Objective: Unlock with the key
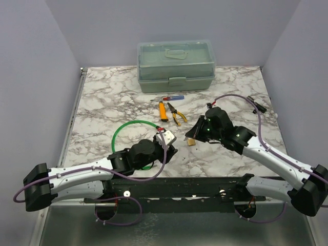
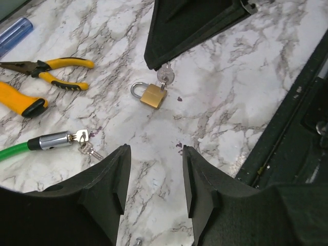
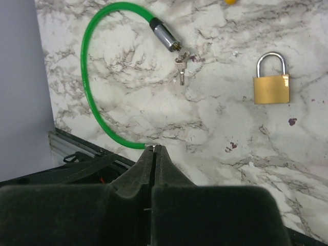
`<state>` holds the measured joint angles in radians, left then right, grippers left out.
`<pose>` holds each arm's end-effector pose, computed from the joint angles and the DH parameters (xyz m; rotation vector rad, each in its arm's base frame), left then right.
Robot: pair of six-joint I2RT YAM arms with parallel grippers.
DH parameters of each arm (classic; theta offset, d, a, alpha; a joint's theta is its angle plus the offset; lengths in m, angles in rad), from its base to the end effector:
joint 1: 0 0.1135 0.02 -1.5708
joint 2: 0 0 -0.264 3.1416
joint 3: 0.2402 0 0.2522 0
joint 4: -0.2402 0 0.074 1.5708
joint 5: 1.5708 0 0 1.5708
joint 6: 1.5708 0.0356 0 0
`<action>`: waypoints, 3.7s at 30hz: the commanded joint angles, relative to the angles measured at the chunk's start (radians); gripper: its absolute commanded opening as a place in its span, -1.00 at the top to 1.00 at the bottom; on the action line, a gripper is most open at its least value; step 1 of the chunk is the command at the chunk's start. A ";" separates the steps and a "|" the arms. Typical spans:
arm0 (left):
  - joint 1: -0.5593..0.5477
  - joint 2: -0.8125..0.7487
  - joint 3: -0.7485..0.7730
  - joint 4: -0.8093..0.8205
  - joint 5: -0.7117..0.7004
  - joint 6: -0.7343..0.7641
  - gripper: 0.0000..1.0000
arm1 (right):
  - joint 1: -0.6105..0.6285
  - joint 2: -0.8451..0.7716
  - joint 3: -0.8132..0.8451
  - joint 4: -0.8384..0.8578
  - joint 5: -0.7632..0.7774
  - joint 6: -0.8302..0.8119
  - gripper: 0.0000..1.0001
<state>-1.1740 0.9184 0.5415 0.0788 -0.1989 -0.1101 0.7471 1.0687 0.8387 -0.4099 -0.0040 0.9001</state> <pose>0.0891 -0.1944 0.2569 0.8508 1.7243 -0.6952 0.1709 0.1585 0.2820 0.1786 2.3610 0.8756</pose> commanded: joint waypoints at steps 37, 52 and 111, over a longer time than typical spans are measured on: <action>-0.040 0.373 0.045 0.450 -0.091 0.174 0.05 | 0.005 0.102 0.083 -0.194 0.010 0.223 0.99; -0.043 0.422 0.065 0.488 -0.194 0.208 0.32 | 0.005 0.096 0.071 -0.177 -0.030 0.236 0.99; 0.002 -0.125 -0.278 0.668 0.126 0.013 1.00 | 0.006 -0.175 -0.017 0.149 -0.072 -0.033 -0.03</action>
<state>-1.1893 0.8406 0.2790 0.7120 -0.1802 -0.0143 0.7574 0.9257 0.8413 -0.3523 -0.0425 0.9539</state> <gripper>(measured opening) 0.052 0.516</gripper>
